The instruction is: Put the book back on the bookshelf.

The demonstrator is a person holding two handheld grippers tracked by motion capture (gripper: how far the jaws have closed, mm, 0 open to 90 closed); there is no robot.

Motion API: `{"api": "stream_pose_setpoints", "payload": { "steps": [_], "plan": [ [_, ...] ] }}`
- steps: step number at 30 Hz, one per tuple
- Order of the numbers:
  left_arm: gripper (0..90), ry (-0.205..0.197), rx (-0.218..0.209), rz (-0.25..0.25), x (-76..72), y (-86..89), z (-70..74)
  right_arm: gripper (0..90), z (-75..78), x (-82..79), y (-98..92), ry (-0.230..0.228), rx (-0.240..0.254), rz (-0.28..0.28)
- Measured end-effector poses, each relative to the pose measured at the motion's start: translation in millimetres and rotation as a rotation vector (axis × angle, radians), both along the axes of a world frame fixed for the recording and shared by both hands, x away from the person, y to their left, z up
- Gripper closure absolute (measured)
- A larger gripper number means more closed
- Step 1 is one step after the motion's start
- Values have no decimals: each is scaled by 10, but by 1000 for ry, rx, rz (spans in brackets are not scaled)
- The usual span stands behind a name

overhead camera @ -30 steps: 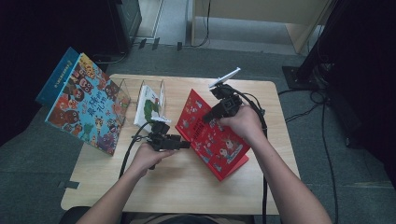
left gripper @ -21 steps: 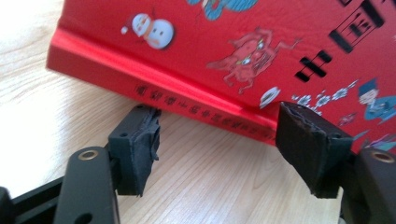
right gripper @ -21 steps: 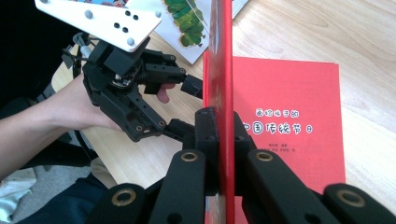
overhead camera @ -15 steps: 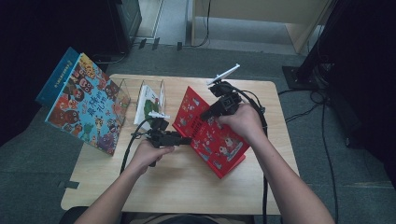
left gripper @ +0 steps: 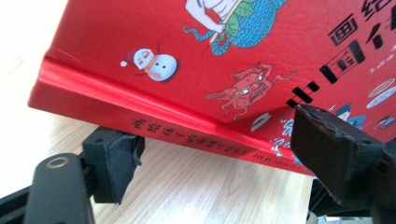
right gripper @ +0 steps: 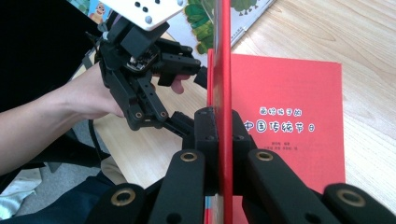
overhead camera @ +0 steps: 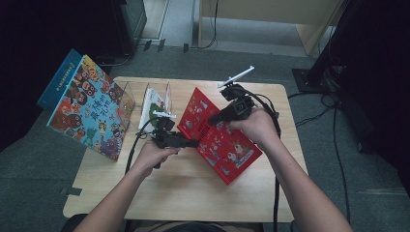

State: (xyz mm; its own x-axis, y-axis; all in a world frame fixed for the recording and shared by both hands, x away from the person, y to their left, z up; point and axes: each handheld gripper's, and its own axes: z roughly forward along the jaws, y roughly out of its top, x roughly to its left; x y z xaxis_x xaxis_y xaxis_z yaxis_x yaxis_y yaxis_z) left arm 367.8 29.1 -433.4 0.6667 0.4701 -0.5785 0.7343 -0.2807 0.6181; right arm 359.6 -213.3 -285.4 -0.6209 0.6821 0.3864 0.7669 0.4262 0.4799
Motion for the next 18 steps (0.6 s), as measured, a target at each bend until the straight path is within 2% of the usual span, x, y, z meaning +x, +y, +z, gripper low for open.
{"api": "stream_pose_setpoints", "payload": {
  "steps": [8, 12, 14, 18],
  "plan": [
    [149, 18, -36, 6, 49, 25, -21, 884, -47, -18, -13, -5, 12, 8],
    [118, 3, -67, 10, 96, 57, -16, 885, -64, -45, -22, -19, 15, 22],
    [50, 3, -57, 3, 134, 62, 18, 886, -74, -67, -21, -35, 21, 40],
    [42, 4, -43, -14, 148, 64, 51, 886, -74, -73, -31, -32, 34, 43]
  ]
}}
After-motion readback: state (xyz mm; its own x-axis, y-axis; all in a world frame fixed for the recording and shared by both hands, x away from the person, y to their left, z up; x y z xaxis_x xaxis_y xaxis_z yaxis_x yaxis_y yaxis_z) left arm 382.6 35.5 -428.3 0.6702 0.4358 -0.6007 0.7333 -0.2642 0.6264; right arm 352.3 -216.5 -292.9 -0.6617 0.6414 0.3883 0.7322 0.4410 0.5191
